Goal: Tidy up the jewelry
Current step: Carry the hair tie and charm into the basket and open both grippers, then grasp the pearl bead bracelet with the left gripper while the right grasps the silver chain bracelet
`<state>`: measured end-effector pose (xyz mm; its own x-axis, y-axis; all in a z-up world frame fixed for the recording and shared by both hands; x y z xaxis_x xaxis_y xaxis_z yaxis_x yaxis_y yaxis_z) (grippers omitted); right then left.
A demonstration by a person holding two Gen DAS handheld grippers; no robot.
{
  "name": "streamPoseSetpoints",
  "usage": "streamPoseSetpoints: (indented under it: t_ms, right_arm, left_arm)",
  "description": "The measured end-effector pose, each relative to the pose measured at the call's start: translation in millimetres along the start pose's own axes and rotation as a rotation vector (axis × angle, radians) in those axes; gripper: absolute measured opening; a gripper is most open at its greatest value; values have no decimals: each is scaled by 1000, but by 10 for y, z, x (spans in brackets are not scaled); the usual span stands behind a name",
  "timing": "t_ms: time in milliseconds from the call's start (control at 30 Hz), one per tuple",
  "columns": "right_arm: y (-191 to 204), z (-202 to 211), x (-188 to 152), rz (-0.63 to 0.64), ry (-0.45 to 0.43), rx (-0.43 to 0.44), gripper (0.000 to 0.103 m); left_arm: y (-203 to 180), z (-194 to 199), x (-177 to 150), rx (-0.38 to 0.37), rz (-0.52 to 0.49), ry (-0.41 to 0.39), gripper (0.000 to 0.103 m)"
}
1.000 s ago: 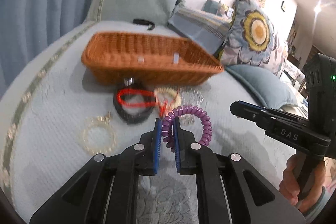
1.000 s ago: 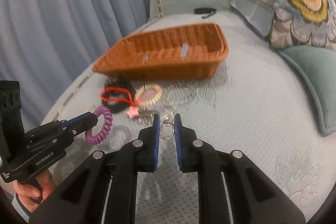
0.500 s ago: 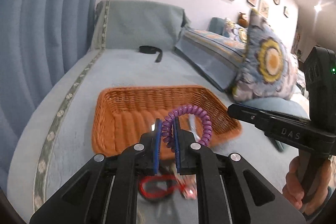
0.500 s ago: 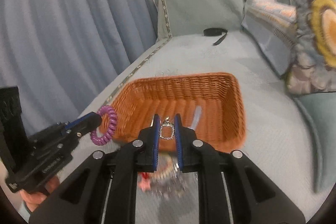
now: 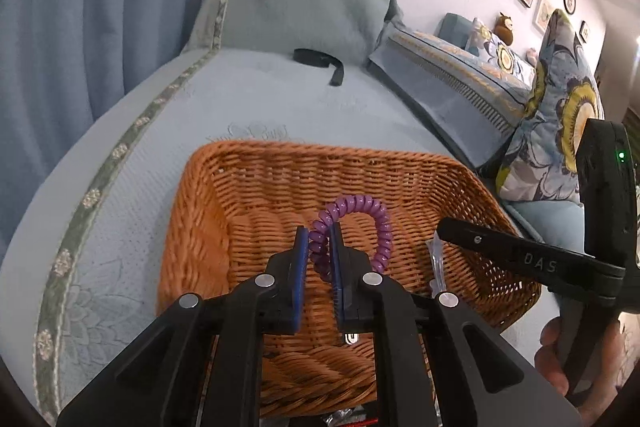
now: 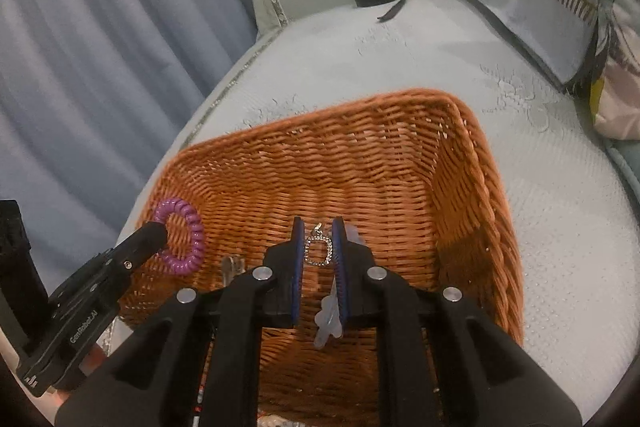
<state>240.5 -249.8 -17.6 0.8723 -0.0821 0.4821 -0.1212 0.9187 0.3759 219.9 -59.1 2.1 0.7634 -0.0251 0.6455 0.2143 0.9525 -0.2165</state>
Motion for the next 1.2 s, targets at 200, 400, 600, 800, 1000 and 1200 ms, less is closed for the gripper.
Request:
streamPoseSetpoints:
  t_ms: [200,400,600,800,1000,1200]
  right_arm:
    - [79,-42,-40,35,18,-44,13]
    - [103,61,-105,49,2,-63,39]
    - [140,320,-263,77,-41,-40,39]
    - [274,635,-611,112,-92,-23,39]
    - [343,824,-1096,128,-115,-30,39]
    - [394,872,-1530,175,-144,-84,39]
  left_arm:
    - [-77,30,-45,15,-43,-15,15]
    - [-94,334,-108,-18,-54,-83,34]
    - [80,714,-270,-44,-4,-151,40]
    - [228,1116,-606,-37,10,-193,40]
    - [366,1438,-1012,-20,41,-202,40]
    - [501,1447,-1376,-12,92,-164,40]
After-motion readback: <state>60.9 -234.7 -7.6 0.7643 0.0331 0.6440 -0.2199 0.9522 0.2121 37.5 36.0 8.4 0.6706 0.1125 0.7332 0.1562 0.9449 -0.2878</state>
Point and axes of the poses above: each gripper's, at about its wrist camera, not at the fingertips, and z roughly against the way its jaws point, y to its left, x to its top, the point moved 2 cm from there along -z, roughly the way its jaws point, and after that the axes turned 10 degrees about y, right-handed, at the moved point
